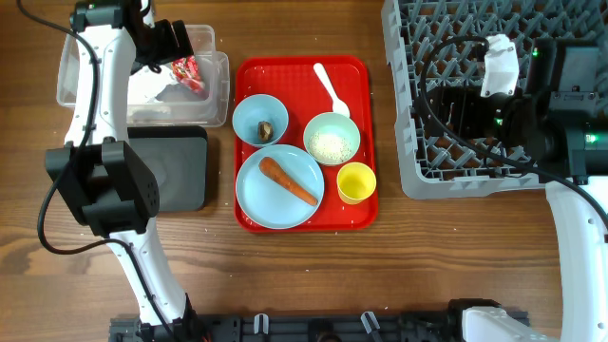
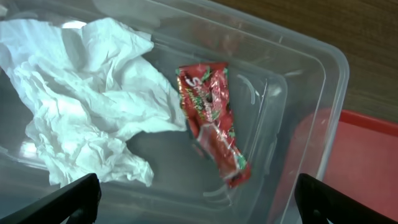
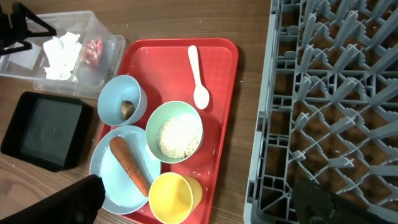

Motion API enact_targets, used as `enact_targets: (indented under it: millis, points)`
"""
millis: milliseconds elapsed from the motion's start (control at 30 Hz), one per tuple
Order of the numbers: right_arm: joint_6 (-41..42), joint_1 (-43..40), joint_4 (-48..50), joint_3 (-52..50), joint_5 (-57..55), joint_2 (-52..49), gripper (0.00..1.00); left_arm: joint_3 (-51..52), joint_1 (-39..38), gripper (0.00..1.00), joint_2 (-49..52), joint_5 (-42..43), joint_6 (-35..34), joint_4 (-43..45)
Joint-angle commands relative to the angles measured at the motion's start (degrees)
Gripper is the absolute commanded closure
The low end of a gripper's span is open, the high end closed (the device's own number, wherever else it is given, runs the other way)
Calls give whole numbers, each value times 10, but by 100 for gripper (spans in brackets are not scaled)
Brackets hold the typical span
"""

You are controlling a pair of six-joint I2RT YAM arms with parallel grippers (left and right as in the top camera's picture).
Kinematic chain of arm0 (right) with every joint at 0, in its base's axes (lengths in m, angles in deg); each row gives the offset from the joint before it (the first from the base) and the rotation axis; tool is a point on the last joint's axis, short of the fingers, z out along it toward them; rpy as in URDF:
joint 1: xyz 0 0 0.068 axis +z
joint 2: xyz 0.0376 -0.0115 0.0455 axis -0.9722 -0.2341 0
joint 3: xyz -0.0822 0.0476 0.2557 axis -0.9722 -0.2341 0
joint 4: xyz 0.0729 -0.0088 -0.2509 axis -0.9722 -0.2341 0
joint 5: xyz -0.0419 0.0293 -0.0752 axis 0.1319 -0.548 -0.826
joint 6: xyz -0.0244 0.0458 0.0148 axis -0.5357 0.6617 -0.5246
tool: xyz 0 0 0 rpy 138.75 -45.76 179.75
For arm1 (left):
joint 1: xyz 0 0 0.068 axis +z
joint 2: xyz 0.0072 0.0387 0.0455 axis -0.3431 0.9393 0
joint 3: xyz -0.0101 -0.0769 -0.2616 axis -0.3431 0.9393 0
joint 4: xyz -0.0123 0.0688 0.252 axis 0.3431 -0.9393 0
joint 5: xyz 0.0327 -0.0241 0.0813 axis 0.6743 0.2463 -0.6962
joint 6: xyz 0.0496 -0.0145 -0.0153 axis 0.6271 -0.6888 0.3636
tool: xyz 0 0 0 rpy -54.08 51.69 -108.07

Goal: Sort waste into correct bins and load items into the dishwasher rack
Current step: 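Reach the left gripper to the carrot on the blue plate and grasp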

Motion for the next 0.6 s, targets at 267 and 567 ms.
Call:
enact_targets:
  millis: [267, 567]
  points:
    - [6, -2, 24, 9, 7, -4, 0, 5, -137, 0, -104, 20, 89, -165]
    - [7, -2, 14, 9, 7, -4, 0, 83, -253, 0, -106, 14, -209, -256]
